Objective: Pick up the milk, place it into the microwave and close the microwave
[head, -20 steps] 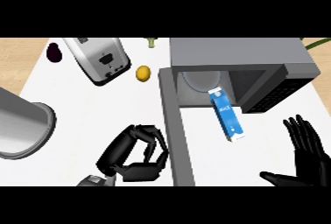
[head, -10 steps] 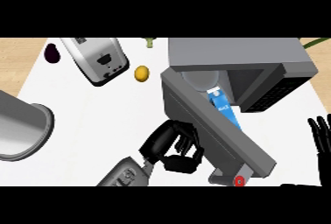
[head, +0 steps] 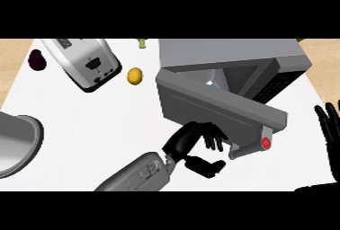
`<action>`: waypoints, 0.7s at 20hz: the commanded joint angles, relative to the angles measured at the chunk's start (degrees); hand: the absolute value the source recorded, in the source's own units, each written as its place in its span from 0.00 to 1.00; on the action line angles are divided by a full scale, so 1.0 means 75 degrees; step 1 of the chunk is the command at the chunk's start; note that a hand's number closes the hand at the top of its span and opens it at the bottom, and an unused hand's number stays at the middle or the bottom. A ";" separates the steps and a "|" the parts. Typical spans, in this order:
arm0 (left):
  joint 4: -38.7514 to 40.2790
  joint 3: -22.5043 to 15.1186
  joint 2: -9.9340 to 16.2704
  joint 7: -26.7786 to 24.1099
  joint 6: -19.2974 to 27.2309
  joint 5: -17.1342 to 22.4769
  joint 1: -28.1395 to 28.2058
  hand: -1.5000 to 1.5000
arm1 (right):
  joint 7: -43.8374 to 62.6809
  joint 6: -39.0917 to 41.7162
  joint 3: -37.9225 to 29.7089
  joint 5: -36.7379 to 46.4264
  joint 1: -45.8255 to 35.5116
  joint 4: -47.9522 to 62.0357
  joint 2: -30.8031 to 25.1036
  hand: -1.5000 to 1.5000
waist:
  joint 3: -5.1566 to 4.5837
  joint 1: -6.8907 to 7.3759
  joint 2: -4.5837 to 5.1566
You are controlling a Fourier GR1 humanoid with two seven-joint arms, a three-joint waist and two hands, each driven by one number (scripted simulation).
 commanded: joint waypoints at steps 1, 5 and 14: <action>0.0207 0.0047 -0.0059 -0.0119 0.0436 0.1018 -0.0820 0.00 | 0.0442 0.0307 0.0119 -0.0399 -0.0117 -0.0533 -0.0200 0.00 | -0.0021 -0.0424 0.0051; 0.0253 -0.0200 -0.0059 -0.0746 0.0904 0.1505 -0.1022 1.00 | 0.0663 0.0482 0.0314 -0.0614 -0.0538 -0.0723 -0.0278 0.00 | -0.0025 -0.0643 0.0128; 0.0786 0.0373 -0.0057 -0.1141 0.1168 0.2553 -0.2229 1.00 | 0.0970 0.0701 0.0304 -0.0873 -0.0912 -0.1101 -0.0644 0.00 | -0.0023 -0.1387 0.0289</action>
